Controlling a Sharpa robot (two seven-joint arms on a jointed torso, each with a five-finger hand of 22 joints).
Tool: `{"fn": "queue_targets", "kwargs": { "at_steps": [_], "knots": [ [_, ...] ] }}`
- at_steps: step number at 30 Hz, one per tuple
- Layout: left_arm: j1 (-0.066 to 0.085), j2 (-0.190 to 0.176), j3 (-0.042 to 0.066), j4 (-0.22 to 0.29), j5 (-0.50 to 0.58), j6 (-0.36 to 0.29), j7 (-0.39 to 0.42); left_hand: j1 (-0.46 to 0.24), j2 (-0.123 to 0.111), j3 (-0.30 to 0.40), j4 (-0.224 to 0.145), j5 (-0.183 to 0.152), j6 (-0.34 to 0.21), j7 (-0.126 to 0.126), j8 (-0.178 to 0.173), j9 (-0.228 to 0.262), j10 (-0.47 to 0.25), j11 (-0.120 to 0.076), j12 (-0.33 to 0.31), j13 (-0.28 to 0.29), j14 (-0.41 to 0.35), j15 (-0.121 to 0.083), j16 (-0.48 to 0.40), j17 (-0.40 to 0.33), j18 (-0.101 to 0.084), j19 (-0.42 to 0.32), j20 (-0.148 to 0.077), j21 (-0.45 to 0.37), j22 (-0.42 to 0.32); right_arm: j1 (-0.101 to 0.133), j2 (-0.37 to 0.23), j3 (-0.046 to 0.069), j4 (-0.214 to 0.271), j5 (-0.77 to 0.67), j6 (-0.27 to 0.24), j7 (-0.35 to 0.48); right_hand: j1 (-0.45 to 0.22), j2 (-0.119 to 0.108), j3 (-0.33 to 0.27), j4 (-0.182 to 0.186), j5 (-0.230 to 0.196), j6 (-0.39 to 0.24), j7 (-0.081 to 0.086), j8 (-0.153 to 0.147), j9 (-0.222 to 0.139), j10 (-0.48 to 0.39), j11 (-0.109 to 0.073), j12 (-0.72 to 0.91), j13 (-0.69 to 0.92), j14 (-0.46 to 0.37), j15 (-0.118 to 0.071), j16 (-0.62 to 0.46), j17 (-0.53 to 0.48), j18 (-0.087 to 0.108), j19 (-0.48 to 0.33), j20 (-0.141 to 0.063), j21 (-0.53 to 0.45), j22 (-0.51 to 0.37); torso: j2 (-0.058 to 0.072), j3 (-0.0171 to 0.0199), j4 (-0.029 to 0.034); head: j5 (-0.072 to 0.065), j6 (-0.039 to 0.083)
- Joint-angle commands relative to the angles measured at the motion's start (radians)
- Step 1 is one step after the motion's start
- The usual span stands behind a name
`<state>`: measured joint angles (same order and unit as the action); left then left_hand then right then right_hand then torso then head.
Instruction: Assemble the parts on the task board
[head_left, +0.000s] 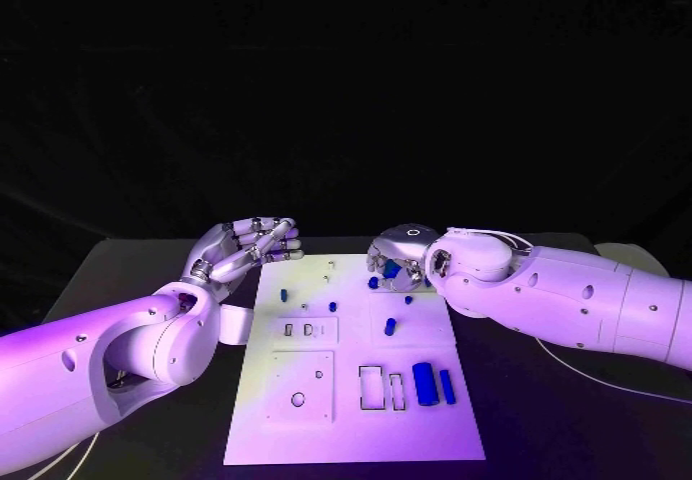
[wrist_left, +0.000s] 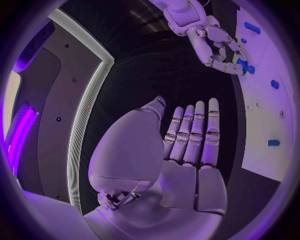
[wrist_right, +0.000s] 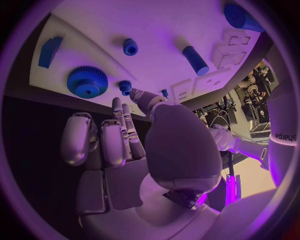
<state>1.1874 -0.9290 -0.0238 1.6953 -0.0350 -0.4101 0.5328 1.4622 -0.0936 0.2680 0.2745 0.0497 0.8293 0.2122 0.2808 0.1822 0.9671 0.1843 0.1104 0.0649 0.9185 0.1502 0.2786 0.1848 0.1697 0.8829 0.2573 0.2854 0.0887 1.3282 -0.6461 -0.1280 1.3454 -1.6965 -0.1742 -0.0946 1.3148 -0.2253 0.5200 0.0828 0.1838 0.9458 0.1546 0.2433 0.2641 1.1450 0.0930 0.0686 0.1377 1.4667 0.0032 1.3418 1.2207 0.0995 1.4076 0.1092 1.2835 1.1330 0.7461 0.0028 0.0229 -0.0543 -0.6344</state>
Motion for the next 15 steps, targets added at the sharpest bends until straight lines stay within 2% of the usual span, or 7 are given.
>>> {"fn": "queue_targets", "kwargs": {
  "at_steps": [1,4,9,15],
  "knots": [
    [0.002,0.000,0.002,0.005,-0.001,0.019,0.004,-0.001,-0.008,0.003,0.002,0.002,0.007,0.021,-0.004,-0.002,0.004,0.004,-0.008,-0.001,0.006,-0.001,0.000,0.001,0.016,0.006,0.001,0.003,-0.002,0.000,0.007,-0.001,-0.007,-0.027,0.022,-0.007,0.000,-0.009,0.003,0.004,-0.004,-0.007,0.002,-0.006,0.001,-0.008,0.002,-0.004,0.001,0.044,0.006,0.005,0.001,-0.021,0.007,-0.002,0.003,0.001,0.004,-0.0003,0.0022,-0.002,-0.001],
    [0.002,-0.001,0.002,0.006,-0.001,0.019,0.003,-0.001,-0.008,0.003,0.002,0.002,0.007,0.021,-0.004,-0.002,0.004,0.004,-0.008,-0.001,0.006,-0.001,0.000,0.001,0.016,0.006,0.001,0.003,-0.002,-0.001,0.012,-0.002,-0.011,-0.028,0.023,-0.006,0.000,-0.007,0.004,0.005,-0.005,-0.006,0.003,-0.005,0.002,-0.009,0.003,-0.004,0.002,0.044,0.007,0.008,0.005,-0.021,0.006,-0.002,0.005,0.004,0.006,0.0002,0.0012,0.000,-0.003],
    [0.002,-0.002,0.003,0.005,-0.001,0.020,0.002,-0.002,-0.008,0.003,0.003,0.002,0.007,0.022,-0.005,-0.002,0.003,0.004,-0.010,-0.001,0.006,-0.001,-0.001,0.001,0.015,0.006,0.001,0.002,-0.002,-0.002,0.022,-0.003,-0.020,-0.030,0.029,-0.006,0.002,-0.002,0.007,0.006,-0.004,-0.002,0.002,-0.003,0.005,-0.005,0.003,-0.002,0.004,0.044,0.007,0.014,0.010,-0.023,0.009,-0.001,0.016,0.019,0.011,0.0002,0.0041,-0.002,-0.002],
    [0.002,-0.002,0.003,0.004,-0.001,0.021,0.000,-0.002,-0.008,0.003,0.003,0.002,0.007,0.022,-0.005,-0.002,0.003,0.004,-0.010,-0.001,0.006,-0.001,-0.001,0.001,0.015,0.006,0.001,0.002,-0.002,-0.004,0.027,-0.004,-0.027,-0.037,0.033,-0.006,0.005,0.001,0.010,0.006,-0.002,0.003,0.003,0.000,0.008,-0.002,0.002,-0.001,0.006,0.044,0.007,0.019,0.013,-0.024,0.009,0.000,0.024,0.029,0.012,-0.0002,0.0045,0.000,-0.007]
  ]
}}
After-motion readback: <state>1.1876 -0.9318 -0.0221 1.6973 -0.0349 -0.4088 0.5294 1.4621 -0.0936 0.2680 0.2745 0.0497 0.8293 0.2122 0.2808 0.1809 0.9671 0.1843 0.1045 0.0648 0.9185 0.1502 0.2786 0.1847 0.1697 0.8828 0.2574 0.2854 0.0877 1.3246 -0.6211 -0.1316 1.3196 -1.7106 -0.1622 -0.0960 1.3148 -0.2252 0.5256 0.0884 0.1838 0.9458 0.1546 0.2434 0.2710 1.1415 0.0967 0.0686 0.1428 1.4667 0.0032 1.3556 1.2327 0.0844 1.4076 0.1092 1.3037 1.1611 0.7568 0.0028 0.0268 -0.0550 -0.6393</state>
